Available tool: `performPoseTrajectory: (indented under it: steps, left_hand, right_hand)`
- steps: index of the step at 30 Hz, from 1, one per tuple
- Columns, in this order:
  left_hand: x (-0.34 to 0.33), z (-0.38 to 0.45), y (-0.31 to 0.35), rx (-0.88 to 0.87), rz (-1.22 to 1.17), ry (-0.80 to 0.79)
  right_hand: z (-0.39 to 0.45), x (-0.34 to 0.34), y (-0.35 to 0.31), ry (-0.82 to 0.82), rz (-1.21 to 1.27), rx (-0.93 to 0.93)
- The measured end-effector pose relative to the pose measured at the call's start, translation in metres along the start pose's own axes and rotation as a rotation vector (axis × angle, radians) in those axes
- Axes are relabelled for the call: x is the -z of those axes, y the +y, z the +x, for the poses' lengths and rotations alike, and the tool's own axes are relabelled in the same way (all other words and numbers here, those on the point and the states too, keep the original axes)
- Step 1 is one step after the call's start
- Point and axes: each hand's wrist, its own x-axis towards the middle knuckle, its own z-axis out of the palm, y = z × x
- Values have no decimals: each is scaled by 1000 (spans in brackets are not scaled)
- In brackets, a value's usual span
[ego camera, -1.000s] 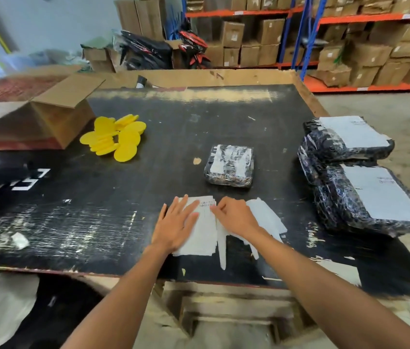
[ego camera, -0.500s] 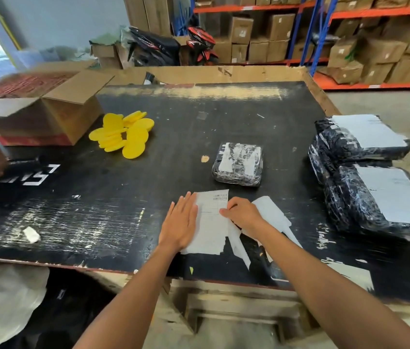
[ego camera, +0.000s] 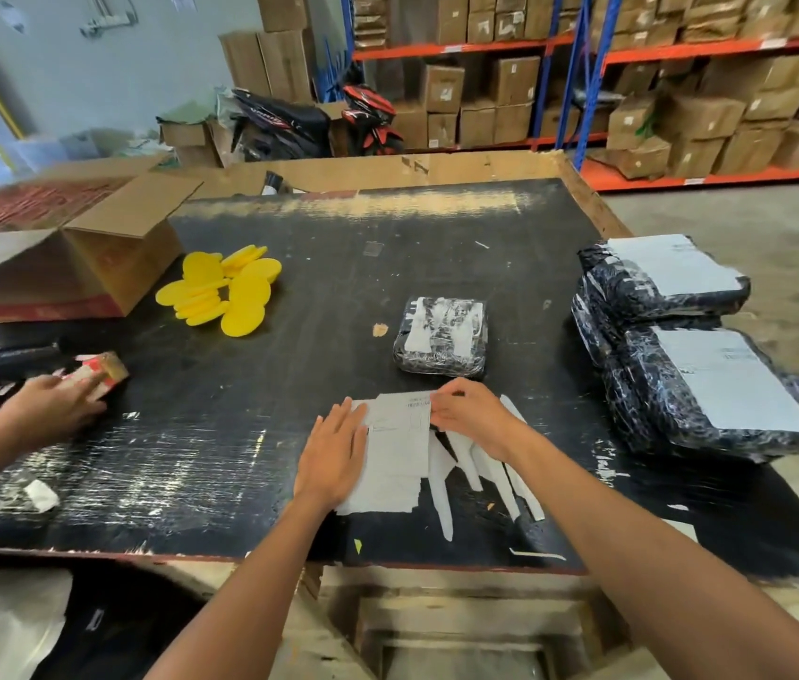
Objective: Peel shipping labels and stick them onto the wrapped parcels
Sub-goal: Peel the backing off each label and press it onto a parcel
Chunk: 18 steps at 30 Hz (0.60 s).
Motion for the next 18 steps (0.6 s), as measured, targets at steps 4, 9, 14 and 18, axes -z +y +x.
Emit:
performPoseTrajectory:
  steps: [4, 9, 14, 18]
  left_hand:
    - [1, -2, 4, -2, 35, 20]
    - [3, -3, 5, -6, 4, 24]
    - [10, 3, 6, 22, -50, -20]
    - [35, 24, 28, 101, -47, 69]
  right_hand:
    - [3, -14, 7, 58, -55, 33]
    - [7, -18, 5, 194, -144, 62]
    - [10, 4, -9, 284, 87, 53]
    - [5, 22, -25, 221, 261, 74]
